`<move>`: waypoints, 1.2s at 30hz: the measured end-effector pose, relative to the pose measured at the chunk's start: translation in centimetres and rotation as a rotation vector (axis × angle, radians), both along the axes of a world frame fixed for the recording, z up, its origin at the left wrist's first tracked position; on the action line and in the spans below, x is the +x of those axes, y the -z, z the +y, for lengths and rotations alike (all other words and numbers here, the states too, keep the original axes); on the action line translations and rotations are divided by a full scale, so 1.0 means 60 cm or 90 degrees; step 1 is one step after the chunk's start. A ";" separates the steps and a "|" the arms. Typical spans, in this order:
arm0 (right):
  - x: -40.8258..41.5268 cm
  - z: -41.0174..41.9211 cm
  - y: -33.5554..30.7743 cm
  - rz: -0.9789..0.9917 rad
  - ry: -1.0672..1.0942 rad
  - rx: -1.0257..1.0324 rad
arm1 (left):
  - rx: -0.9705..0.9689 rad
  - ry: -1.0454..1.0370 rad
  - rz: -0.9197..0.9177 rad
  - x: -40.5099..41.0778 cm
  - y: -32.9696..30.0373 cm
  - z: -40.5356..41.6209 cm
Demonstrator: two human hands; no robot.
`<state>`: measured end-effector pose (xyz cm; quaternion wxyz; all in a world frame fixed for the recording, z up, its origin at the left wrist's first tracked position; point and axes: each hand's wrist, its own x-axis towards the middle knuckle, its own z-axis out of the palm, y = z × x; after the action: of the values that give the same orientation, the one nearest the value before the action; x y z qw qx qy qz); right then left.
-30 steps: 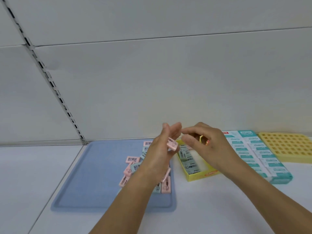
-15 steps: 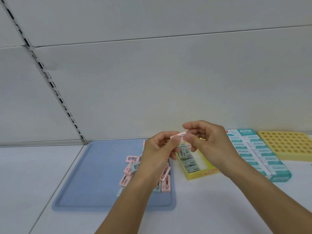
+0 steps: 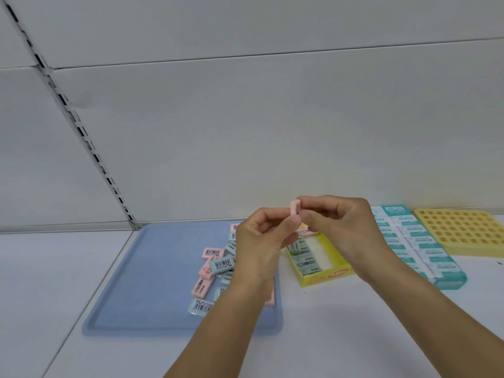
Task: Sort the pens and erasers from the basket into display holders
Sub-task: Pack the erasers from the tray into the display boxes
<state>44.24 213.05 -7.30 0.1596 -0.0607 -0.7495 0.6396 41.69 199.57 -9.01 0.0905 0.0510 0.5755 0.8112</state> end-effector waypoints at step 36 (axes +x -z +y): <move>-0.052 0.066 0.063 -0.070 -0.100 0.952 | -0.813 0.084 0.390 -0.018 0.052 -0.020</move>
<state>41.12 217.00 -11.09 0.0749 0.0856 -0.9929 -0.0343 40.62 198.37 -12.13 -0.0145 0.2487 0.9336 0.2575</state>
